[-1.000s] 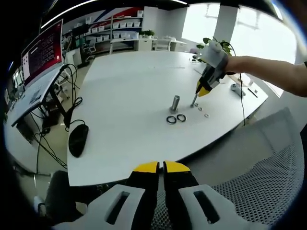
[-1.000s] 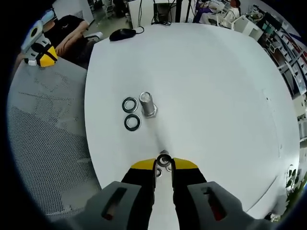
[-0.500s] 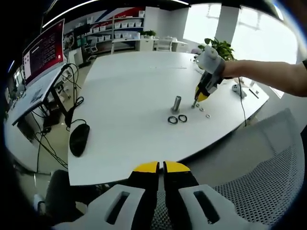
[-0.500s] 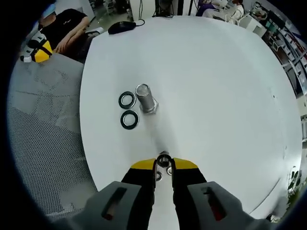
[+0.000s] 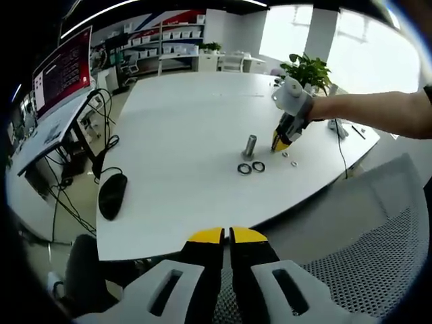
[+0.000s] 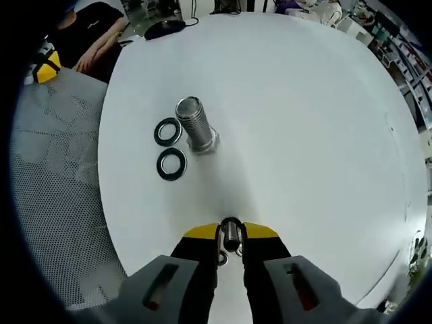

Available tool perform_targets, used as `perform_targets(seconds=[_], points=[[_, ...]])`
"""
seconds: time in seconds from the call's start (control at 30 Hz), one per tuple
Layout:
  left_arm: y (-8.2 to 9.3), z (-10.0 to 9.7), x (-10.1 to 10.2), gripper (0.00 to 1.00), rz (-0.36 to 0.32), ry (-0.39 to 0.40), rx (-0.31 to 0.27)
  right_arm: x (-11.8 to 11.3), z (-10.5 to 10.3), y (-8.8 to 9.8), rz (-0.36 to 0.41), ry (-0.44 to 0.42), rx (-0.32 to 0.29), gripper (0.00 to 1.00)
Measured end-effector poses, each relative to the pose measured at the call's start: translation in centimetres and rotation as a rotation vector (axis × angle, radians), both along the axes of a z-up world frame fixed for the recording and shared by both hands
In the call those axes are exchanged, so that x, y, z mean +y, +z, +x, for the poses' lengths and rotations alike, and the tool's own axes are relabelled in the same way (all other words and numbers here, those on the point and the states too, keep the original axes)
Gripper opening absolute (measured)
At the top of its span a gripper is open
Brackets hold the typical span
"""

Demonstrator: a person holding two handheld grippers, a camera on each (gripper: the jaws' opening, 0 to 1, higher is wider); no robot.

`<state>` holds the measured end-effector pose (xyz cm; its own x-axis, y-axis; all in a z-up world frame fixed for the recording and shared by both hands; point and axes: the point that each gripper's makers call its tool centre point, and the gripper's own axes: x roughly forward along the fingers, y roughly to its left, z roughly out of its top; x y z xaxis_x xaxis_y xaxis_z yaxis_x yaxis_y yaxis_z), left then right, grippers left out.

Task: Place the washer onto the threaded stud by aligning its center hole with the stud, sliding it down to the base, and recovering from edge contact or off-axis alignment until the washer reaches the visible bottom stop.

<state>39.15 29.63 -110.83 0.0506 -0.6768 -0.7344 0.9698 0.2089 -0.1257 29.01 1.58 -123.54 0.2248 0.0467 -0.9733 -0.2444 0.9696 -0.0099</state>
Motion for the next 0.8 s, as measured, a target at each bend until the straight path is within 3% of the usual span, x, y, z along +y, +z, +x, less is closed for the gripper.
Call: perform_targets(seconds=[0.17,0.5,0.8], points=[[0.0,0.0,0.0,0.01,-0.001,0.002,0.000,-0.1,-0.2,0.0,-0.017,0.012,-0.015,0.21],[0.1,0.0,-0.1,0.01,-0.002,0.003,0.001,-0.2,-1.7,1.2,0.004,-0.094,-0.081,0.35],[0.1,0.0,-0.1,0.01,-0.004,0.002,0.002,1.2,-3.5,2.0,0.055,-0.127,-0.117,0.34]])
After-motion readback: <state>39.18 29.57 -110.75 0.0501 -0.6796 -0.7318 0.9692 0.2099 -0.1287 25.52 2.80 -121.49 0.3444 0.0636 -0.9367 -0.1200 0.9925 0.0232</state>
